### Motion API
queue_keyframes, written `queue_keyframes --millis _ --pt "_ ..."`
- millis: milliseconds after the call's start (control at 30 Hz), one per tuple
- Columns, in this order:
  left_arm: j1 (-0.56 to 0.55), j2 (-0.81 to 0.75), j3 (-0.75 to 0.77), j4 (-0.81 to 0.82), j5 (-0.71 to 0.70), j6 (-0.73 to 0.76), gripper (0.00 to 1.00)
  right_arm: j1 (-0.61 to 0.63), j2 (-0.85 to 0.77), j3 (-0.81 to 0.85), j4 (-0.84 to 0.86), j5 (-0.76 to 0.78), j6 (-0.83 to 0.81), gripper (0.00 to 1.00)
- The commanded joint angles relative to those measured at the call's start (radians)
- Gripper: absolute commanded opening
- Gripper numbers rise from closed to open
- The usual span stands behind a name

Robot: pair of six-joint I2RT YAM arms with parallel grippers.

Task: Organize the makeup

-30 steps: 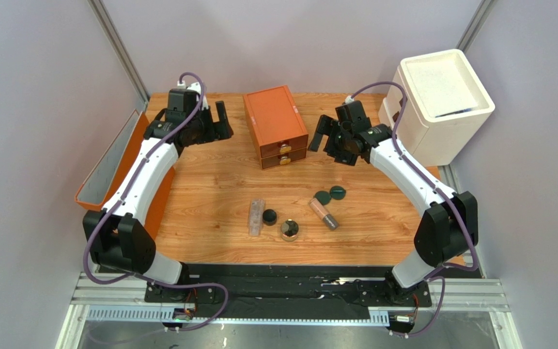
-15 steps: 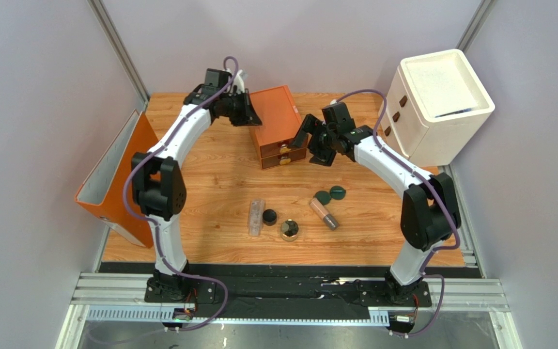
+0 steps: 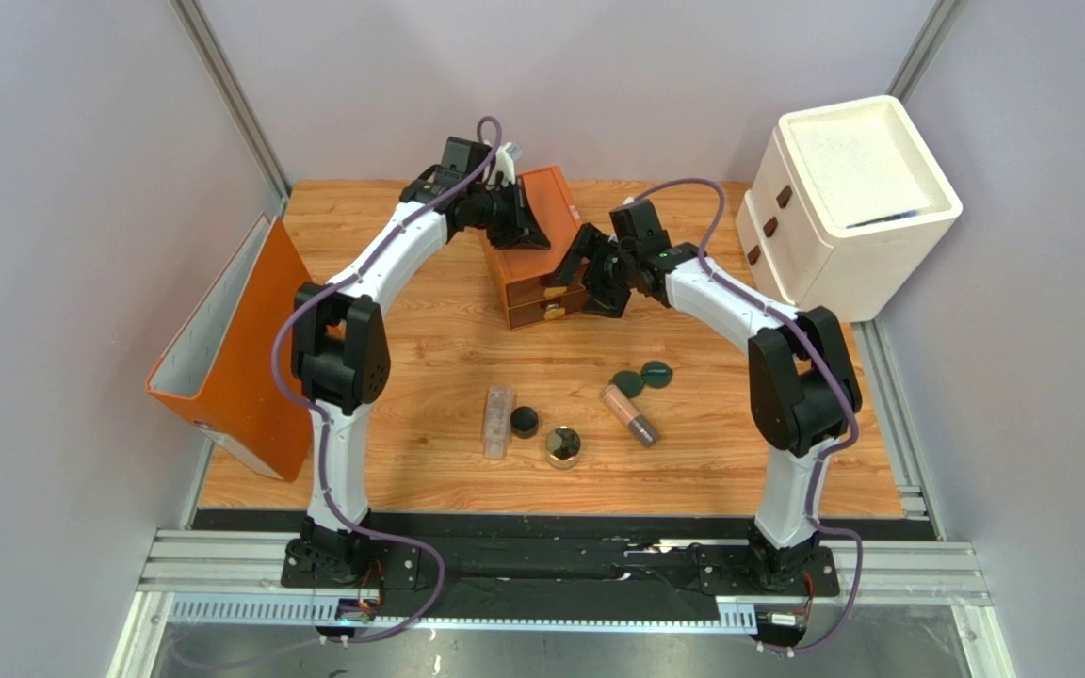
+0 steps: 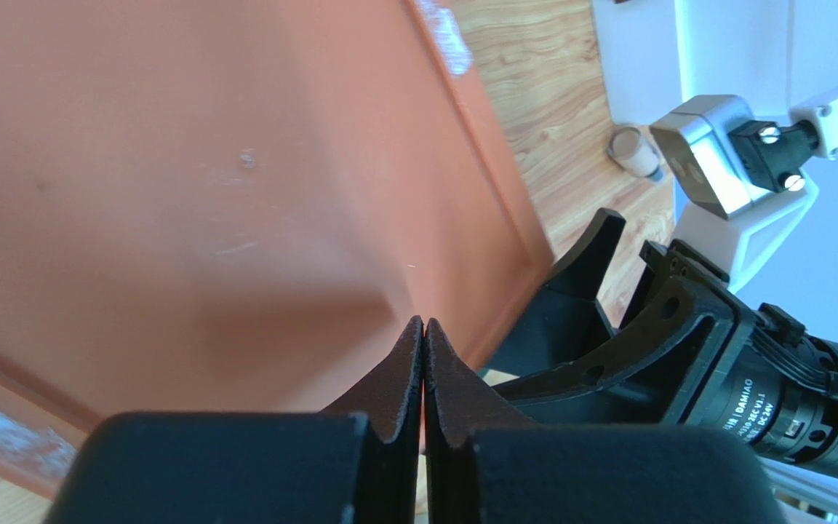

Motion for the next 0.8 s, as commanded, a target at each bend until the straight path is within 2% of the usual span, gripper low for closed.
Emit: queue_keyframes --millis 0,167,267,300,400,467,600,767 --pt "0.006 0.029 0.029 -0.042 -0.019 -0.018 0.00 0.004 0.052 0.058 0.048 -0.011 0.030 0.83" --pt "0.006 0.029 0.032 -0.068 -0.045 0.013 0.00 0.006 0.081 0.047 0.077 0.000 0.079 0.82" --pt "0.006 0.029 0.046 -0.085 -0.063 0.025 0.00 0.006 0.092 0.055 0.074 -0.003 0.079 0.68" --pt "0.006 0.035 0.050 -0.100 -0.072 0.028 0.00 0.006 0.092 0.055 0.074 -0.002 0.079 0.59" --pt "0.006 0.049 0.086 -0.138 -0.103 0.039 0.00 0.004 0.077 0.044 0.049 0.006 0.076 0.52" --pt "0.006 0.067 0.121 -0.158 -0.112 0.045 0.00 0.004 0.057 0.030 0.043 0.006 0.067 0.39" --pt "0.006 0.093 0.167 -0.201 -0.124 0.048 0.00 0.004 0.020 -0.013 0.031 0.024 0.057 0.33" --pt "0.008 0.124 0.208 -0.232 -0.137 0.038 0.00 0.004 -0.006 -0.034 -0.021 0.030 0.031 0.33"
